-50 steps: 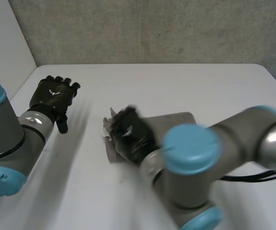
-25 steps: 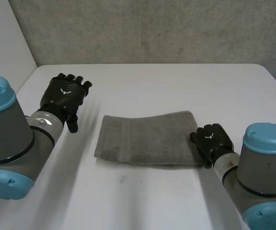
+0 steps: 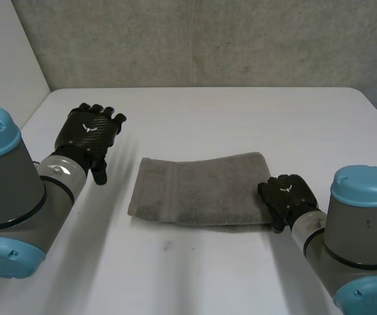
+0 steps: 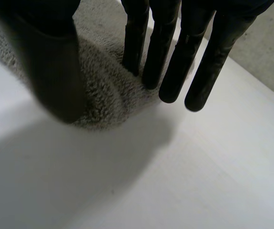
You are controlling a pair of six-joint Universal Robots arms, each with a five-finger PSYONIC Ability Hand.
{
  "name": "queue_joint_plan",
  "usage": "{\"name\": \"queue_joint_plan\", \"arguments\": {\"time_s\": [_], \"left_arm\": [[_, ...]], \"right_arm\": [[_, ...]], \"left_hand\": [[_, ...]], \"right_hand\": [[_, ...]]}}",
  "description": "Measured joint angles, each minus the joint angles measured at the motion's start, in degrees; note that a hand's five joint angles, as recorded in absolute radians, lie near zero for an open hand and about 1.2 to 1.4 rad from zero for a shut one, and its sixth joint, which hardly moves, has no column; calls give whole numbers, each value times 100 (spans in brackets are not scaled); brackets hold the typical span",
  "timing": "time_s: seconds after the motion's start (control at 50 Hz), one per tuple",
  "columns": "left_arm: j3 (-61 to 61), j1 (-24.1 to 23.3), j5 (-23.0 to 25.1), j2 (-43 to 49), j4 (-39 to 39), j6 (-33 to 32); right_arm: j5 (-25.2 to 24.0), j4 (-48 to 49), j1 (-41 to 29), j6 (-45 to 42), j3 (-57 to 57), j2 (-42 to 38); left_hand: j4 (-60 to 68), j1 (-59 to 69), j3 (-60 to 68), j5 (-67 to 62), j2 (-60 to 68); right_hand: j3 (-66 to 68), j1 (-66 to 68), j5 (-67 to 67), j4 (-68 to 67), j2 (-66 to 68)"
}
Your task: Fold the towel.
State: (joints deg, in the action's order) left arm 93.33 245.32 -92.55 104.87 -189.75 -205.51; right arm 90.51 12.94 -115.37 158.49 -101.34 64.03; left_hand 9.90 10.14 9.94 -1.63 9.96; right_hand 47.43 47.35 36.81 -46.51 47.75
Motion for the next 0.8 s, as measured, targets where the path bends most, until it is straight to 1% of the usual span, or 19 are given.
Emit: {"name": "queue_joint_plan", "arguments": {"time_s": [0.02, 0.06, 0.1, 0.18, 0.24, 0.3, 0.34, 0.44, 0.52, 0.56, 0.6, 0.62, 0.64, 0.66, 0.7, 0.72, 0.74, 0.76, 0.8], "left_arm": [[1, -3, 0, -1, 1, 27], [0, -6, 1, -4, 3, 63], [-2, -9, 3, -13, 5, 124], [-13, -10, 7, -58, 7, 207], [-48, -11, 8, -111, 6, 261], [-104, -11, 5, -163, 0, 303], [-163, -11, -2, -203, -4, 356], [-322, -4, -22, -273, -3, 608], [-410, 17, -29, -296, -2, 809], [-459, 31, -29, -302, -1, 912], [-488, 39, -29, -303, -1, 968], [-508, 40, -29, -300, -1, 1005], [-528, 40, -29, -296, -1, 1040], [-537, 38, -27, -292, -2, 1057], [-569, 26, -22, -262, -3, 1122], [-586, 17, -19, -240, -6, 1154], [-593, 13, -17, -230, -7, 1167], [-612, 2, -13, -197, -11, 1200], [-665, -35, -7, -87, -15, 1289]], "right_arm": [[-4, -6, 7, 6, 7, -30], [-7, -11, 16, 0, 19, -54], [-8, -11, 33, -35, 60, -72], [-6, -4, 22, -208, 232, -9], [-20, 7, -127, -591, 574, 115], [-71, 22, -486, -1077, 1001, 174], [-170, 16, -961, -1545, 1433, 75], [-608, -206, -2223, -2826, 2518, -775], [-900, -495, -2858, -3598, 3159, -1491], [-985, -591, -3041, -3754, 3394, -1712], [-1006, -603, -3099, -3657, 3490, -1759], [-1002, -592, -3109, -3501, 3508, -1743], [-985, -560, -3097, -3238, 3500, -1686], [-966, -541, -3082, -3082, 3482, -1646], [-877, -451, -2970, -2391, 3353, -1438], [-786, -387, -2839, -1886, 3238, -1267], [-749, -363, -2779, -1685, 3188, -1194], [-666, -320, -2629, -1230, 3071, -1028], [-481, -253, -2220, -228, 2793, -640]], "left_hand": [[0, 0, 0, 0, 0], [0, 0, 0, 0, 0], [0, 0, 0, 0, 0], [0, 0, 0, 0, 0], [0, 0, 0, 0, 0], [0, 0, 0, 0, 0], [0, 0, 0, 0, 0], [-6, -4, 0, 0, -8], [-9, -4, 0, 0, -10], [-9, -4, 0, 0, -10], [-10, -4, 0, 0, -10], [-11, -4, 0, 0, -10], [-13, -4, 0, 0, -10], [-13, -4, 0, 0, -10], [-13, -4, 0, 0, -11], [-13, -4, 0, 0, -11], [-13, -4, 0, 0, -11], [-13, -4, 0, 0, -11], [-13, -4, 0, 0, -11]], "right_hand": [[924, 1039, 1030, -1027, 1082], [2072, 2001, 2159, -2182, 2149], [2836, 2363, 2835, -2942, 2730], [2903, 2440, 2861, -3014, 2737], [2903, 2496, 2860, -3014, 2738], [2903, 2499, 2861, -3014, 2738], [2903, 2499, 2861, -3014, 2738], [2903, 2581, 2861, -3014, 2738], [2903, 2611, 2861, -3014, 2738], [2903, 2611, 2860, -3014, 2738], [2903, 2611, 2860, -3014, 2738], [2395, 2146, 2327, -2487, 2223], [1336, 1189, 1395, -1536, 1176], [888, 754, 831, -982, 726], [-1057, -1306, -1200, 962, -1370], [-2256, -2361, -2342, 2154, -2447], [-2600, -2728, -2762, 2492, -2829], [-3057, -3081, -3181, 2947, -3190], [-3366, -3360, -3334, 3194, -3407]]}}
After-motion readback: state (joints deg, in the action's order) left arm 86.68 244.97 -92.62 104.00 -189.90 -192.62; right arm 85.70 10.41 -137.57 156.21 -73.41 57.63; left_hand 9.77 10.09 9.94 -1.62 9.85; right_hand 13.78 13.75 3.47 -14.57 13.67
